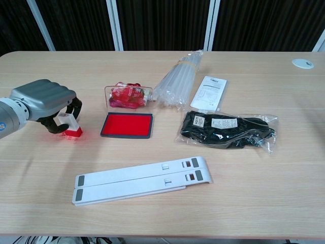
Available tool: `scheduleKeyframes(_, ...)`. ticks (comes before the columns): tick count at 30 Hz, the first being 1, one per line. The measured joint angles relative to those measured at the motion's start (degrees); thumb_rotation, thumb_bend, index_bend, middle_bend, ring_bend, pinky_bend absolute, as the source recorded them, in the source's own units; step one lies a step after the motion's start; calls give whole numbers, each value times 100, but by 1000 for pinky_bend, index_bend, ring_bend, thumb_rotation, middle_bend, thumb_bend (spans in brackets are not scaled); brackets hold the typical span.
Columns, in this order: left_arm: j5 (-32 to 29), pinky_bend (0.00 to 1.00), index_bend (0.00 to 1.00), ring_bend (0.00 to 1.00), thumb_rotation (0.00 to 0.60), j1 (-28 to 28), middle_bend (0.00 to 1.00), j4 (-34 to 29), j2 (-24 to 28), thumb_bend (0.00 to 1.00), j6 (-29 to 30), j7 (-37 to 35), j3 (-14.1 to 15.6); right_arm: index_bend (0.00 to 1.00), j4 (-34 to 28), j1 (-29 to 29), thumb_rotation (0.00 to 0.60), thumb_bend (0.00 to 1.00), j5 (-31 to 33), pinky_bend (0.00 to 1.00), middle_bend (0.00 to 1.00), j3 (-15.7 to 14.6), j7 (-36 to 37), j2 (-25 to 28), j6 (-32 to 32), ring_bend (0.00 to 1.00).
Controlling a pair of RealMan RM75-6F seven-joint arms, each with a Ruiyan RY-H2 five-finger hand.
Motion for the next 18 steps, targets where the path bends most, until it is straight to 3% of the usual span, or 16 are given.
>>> scheduleKeyframes(18,-191,565,514,455,600,-36,510,-85,28,345,1,237,-6,0,-7,1,600,66,-1,177,0,-1,-8,5,-1,0)
